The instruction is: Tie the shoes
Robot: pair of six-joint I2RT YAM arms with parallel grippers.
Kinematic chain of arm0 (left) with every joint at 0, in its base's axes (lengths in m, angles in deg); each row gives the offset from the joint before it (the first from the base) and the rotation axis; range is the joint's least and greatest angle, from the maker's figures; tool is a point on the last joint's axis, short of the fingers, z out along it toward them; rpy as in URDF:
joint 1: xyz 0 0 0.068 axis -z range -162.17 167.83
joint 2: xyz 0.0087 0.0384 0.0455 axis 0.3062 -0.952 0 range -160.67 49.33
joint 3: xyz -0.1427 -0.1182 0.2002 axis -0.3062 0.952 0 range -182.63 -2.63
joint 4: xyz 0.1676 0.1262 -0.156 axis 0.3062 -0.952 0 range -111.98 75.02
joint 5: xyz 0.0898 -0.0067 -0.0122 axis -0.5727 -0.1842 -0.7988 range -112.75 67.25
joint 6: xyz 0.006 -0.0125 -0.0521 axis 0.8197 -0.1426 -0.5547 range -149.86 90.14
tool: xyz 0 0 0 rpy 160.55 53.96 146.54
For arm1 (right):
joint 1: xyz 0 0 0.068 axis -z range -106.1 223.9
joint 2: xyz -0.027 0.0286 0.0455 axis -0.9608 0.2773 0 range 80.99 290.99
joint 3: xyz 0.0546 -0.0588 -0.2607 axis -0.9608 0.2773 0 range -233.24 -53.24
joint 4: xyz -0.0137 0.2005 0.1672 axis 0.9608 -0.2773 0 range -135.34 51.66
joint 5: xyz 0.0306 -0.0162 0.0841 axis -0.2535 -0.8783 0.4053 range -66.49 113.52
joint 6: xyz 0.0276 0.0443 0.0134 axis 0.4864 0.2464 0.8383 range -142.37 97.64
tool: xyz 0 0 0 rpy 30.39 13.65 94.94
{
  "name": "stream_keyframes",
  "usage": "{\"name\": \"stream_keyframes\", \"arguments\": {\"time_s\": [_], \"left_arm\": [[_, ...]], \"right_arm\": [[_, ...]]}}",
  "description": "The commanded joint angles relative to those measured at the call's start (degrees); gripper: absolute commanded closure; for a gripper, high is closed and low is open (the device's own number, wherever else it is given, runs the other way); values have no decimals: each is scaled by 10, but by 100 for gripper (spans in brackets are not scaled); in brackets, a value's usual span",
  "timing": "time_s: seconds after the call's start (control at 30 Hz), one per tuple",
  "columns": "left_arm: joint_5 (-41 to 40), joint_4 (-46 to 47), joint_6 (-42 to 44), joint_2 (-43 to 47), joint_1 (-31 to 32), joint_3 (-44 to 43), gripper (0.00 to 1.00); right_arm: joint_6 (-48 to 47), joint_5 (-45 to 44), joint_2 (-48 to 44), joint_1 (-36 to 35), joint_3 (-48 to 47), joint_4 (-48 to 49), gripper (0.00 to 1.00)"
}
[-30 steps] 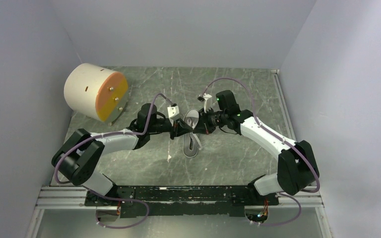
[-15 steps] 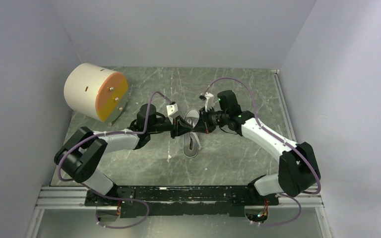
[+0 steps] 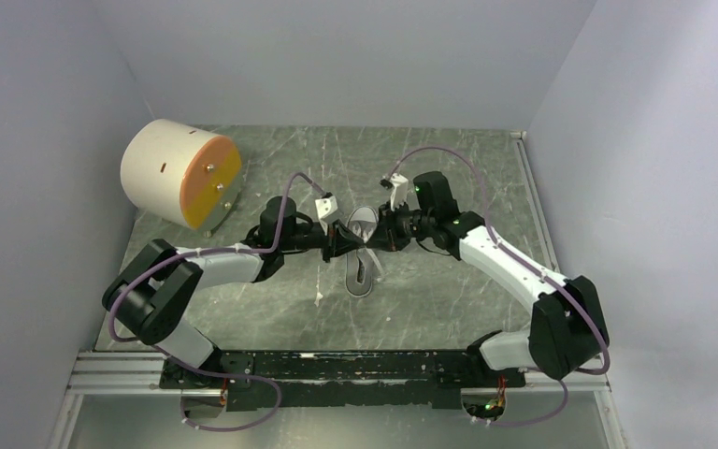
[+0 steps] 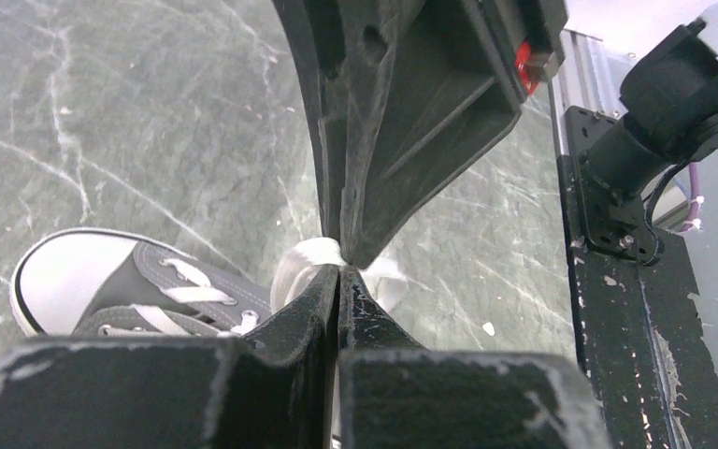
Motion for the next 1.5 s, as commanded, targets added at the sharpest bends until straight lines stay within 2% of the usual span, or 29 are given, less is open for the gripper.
{"name": "stream_keyframes", "arguments": {"time_s": [0.0, 0.07, 0.17, 0.23, 0.43, 0.63, 0.77, 0.8, 0.87, 0.97, 1.03, 1.27, 1.47], "left_arm": [[-35, -43, 19, 15, 5, -4, 95], [-45, -59, 21, 19, 5, -5, 95], [-52, -62, 10, 20, 5, -4, 95], [-51, -66, 0, 16, 5, -9, 95], [-50, -102, -5, 21, 4, -26, 95], [-37, -119, -5, 24, -1, -34, 95], [-15, -106, -20, 24, -5, -32, 95], [-12, -99, -27, 25, -6, -29, 95], [-1, -72, -49, 23, -9, -20, 95], [18, -43, -79, 22, -16, -13, 95], [25, -34, -89, 19, -19, -11, 95], [53, -17, -118, -6, -23, -16, 94], [51, -14, -133, -29, -23, -27, 84]], "right_arm": [[-2, -85, -26, 5, -28, -56, 72], [-1, -115, -44, 16, -17, -83, 61], [12, -121, -59, 31, 1, -112, 53], [38, -110, -66, 33, 29, -89, 46], [71, -15, -47, 37, 78, -19, 44], [88, 70, -50, 36, 105, 93, 43], [87, 70, -29, 25, 110, 142, 44], [85, 72, -22, 24, 110, 154, 46], [74, 82, -1, 24, 92, 158, 57], [56, 86, 22, 24, 64, 129, 86], [48, 89, 28, 24, 59, 121, 100], [47, 97, 21, 24, 79, 145, 100], [53, 102, 23, 23, 80, 164, 100]]}}
